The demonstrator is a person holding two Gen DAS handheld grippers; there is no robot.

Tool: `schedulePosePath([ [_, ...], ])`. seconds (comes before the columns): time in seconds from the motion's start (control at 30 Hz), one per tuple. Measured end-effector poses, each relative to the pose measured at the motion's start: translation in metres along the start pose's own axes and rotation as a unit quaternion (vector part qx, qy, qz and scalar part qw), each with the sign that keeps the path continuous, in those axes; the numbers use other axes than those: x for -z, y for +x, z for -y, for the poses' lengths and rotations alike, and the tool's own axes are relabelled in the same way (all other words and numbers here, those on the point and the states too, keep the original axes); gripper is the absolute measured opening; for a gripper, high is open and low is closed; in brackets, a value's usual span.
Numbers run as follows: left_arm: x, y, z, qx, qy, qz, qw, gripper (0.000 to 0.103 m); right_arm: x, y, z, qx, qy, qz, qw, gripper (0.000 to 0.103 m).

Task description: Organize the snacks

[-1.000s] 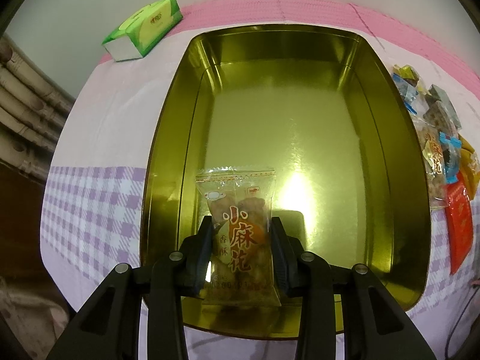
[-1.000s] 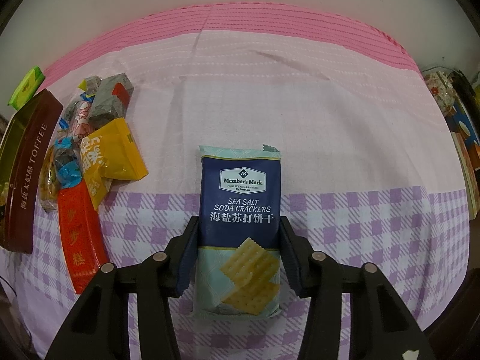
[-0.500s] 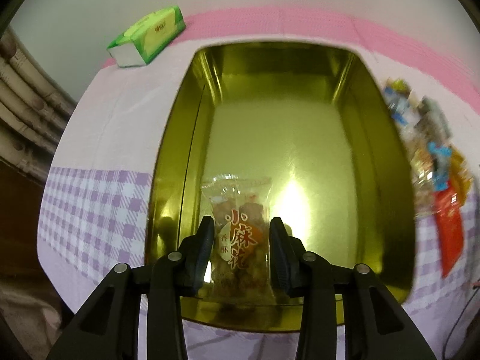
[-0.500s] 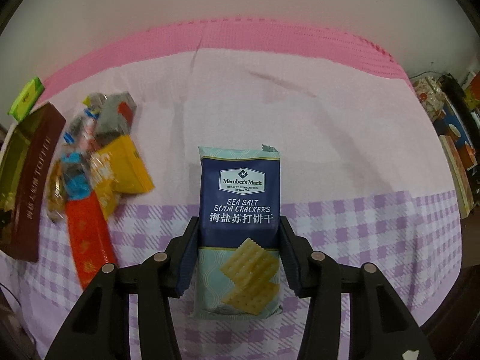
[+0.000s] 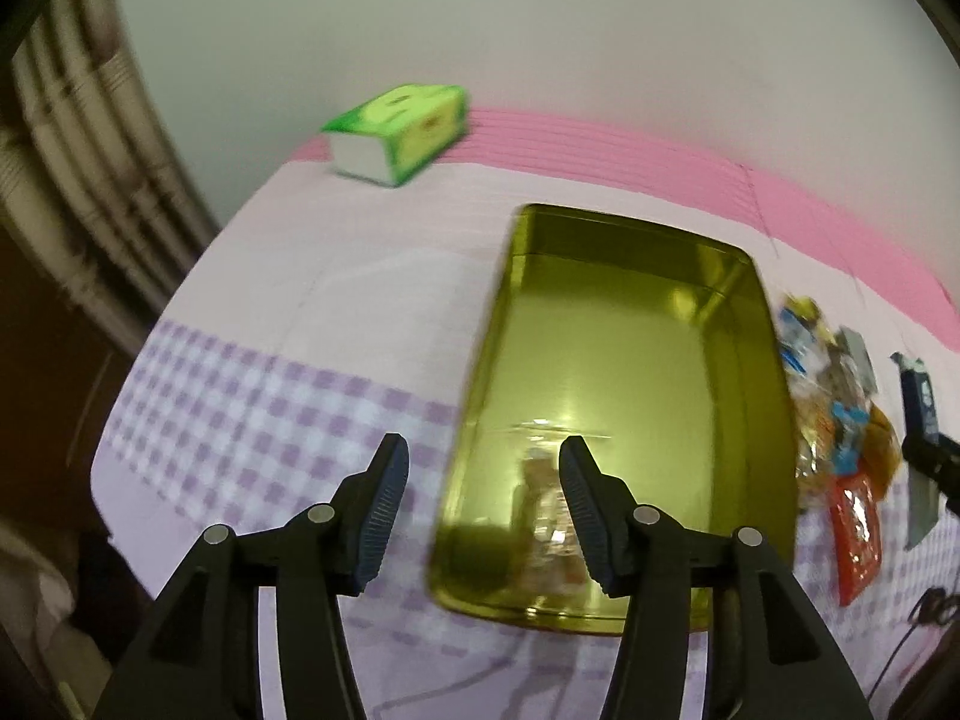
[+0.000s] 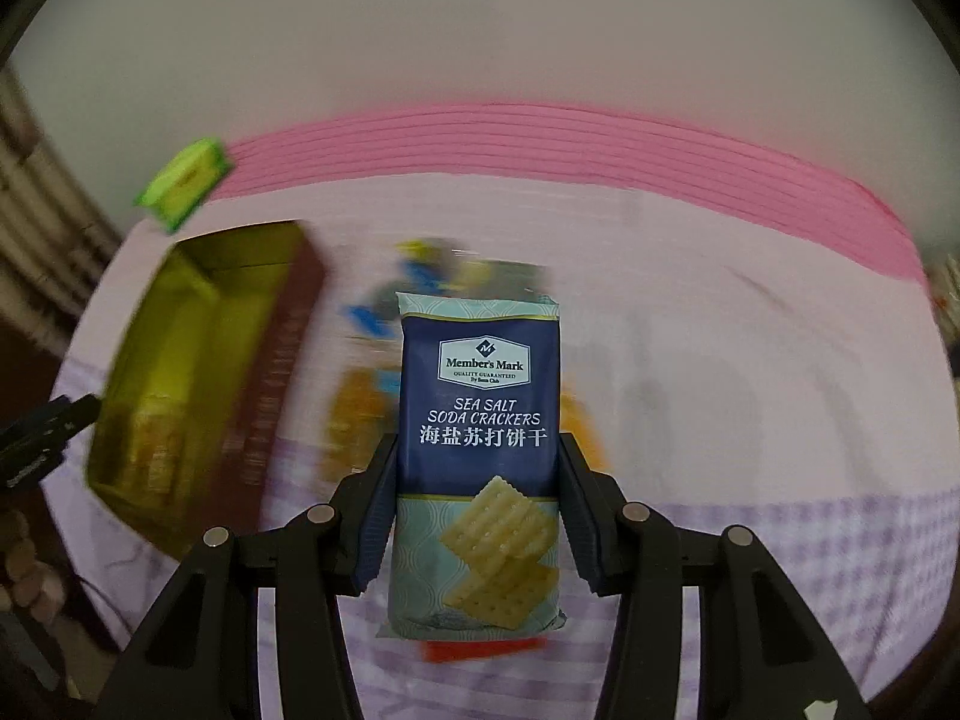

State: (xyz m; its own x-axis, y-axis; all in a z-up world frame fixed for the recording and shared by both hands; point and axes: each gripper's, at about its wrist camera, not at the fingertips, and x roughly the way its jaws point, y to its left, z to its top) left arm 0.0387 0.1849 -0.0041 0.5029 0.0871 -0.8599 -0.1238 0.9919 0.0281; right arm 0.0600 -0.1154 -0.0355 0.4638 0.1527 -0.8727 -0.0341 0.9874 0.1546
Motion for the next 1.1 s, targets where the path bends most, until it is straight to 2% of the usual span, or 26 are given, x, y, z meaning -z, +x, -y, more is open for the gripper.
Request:
schedulePosePath([
  [0.13, 0.003, 0.004, -0.025, -0.038, -0.03, -0.001, 0.9988, 0.054, -0.01, 0.007, -0.05, -0.032, -0.036, -0.005, 0.999, 0.046],
  [0.33, 0.015, 0.007, -0.053, -0.052, -0.067, -0.013, 0.9963, 0.054, -0.015, 0.025, -0.114, -0.06, -0.07, -0.018, 0.996, 0.046],
  [0.5, 0.015, 0.014, -0.068, -0.063, -0.094, -0.024, 0.9933, 0.054, -0.015, 0.045, -0.148, -0.061, -0.081, -0.035, 0.994, 0.046],
  [0.73, 0.017, 0.019, -0.079, -0.068, -0.115, -0.035, 0.9904, 0.054, -0.013, 0.057, -0.167, -0.051, -0.1, -0.041, 0.993, 0.046],
  [1.1, 0.017, 0.023, -0.076, -0.064, -0.113, -0.041, 0.9907, 0.054, -0.009, 0.078, -0.181, -0.043, -0.111, -0.06, 0.991, 0.046],
])
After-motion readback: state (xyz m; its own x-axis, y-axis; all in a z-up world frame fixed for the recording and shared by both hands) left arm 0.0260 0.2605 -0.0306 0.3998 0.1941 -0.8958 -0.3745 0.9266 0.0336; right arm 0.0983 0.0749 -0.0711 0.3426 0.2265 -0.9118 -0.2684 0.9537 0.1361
